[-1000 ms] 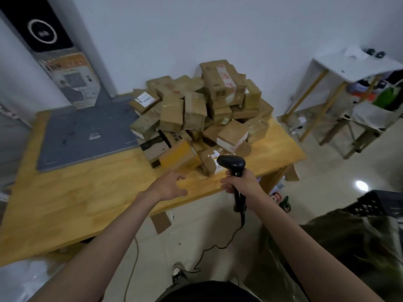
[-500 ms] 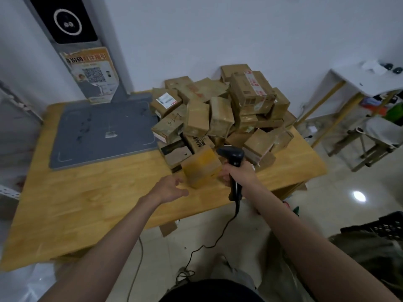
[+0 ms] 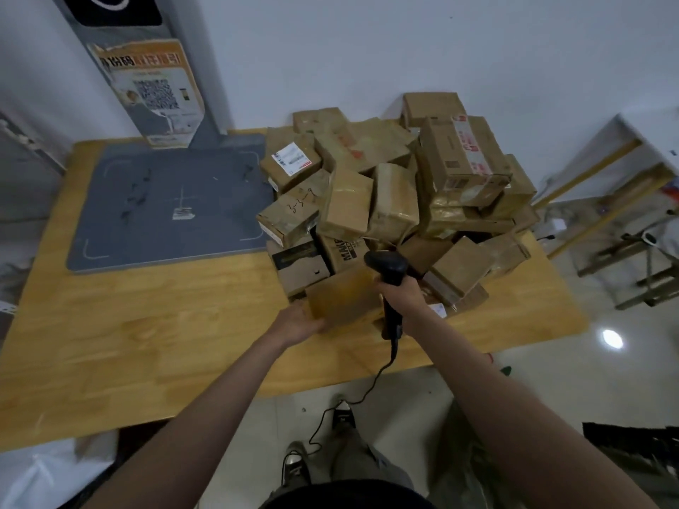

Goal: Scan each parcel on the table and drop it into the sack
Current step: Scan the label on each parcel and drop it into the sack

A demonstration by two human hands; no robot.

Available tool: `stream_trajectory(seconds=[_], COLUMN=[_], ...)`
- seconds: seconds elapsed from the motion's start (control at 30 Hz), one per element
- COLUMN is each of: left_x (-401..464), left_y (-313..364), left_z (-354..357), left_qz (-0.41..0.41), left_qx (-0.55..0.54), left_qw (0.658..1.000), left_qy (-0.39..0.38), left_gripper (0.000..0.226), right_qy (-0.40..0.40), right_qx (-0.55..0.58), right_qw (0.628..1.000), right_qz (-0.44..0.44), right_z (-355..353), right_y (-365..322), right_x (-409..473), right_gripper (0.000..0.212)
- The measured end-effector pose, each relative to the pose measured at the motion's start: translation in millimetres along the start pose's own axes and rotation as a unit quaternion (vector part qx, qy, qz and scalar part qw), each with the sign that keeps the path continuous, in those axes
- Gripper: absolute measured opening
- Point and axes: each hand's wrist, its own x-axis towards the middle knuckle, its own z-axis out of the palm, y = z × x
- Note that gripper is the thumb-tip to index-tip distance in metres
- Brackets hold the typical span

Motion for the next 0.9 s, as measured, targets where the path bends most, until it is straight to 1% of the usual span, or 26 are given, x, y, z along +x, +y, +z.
stream_trajectory(seconds=[0.13,0.2,0.27,0.3,0.37,0.43,0.5,0.6,0.7,0.77,0.9], left_x=[13.7,17.0,16.1,14.6,13.3,14.9,14.4,12.3,12.7,13.6,16.1], left_y=[-3.7,-7.1,-10.9,-13.7,-27.5,-48.2,-67.5,-87.4,-96.9,-99.8,-94.3], left_z=[7.8,8.9,6.7,4.7,0.7,-3.6,-8.8,-17.2,-26.6,-32.9,-39.9], left_qz=[-0.018,-0.034,-0.047,-0.054,-0.072,-0.093,-0.117,-0.129,-0.138,-0.141,-0.139], left_qx=[-0.122,-0.162,-0.171,-0.170,-0.168,-0.167,-0.168,-0.163,-0.165,-0.167,-0.191], left_qw=[0.992,0.986,0.984,0.984,0.983,0.981,0.979,0.978,0.976,0.975,0.971], left_qy=[-0.019,-0.031,-0.023,-0.018,-0.004,0.009,0.017,0.028,0.034,0.039,0.029], left_gripper=[0.064,0.059,0.052,0.056,0.075,0.092,0.103,0.100,0.098,0.096,0.097], right_qy=[-0.016,-0.020,-0.015,-0.013,-0.020,-0.049,-0.075,-0.100,-0.122,-0.121,-0.130], right_qx=[-0.002,-0.002,-0.011,-0.011,0.002,0.013,0.008,-0.006,-0.021,-0.022,0.034], right_qw=[1.000,1.000,1.000,1.000,0.999,0.998,0.995,0.993,0.990,0.990,0.989], right_qz=[0.009,0.007,0.011,0.016,0.031,0.049,0.059,0.065,0.067,0.064,0.065], right_z=[0.6,2.6,5.8,8.3,15.0,25.6,39.2,56.8,66.0,68.7,72.9], right_y=[8.8,16.7,25.5,31.0,41.2,47.8,53.1,54.2,54.8,52.9,40.7], right_x=[12.1,15.0,14.9,14.6,13.6,11.7,11.0,6.2,7.2,10.1,17.3], right_gripper=[0.017,0.020,0.019,0.016,0.011,0.009,0.009,0.002,0.007,0.007,0.007])
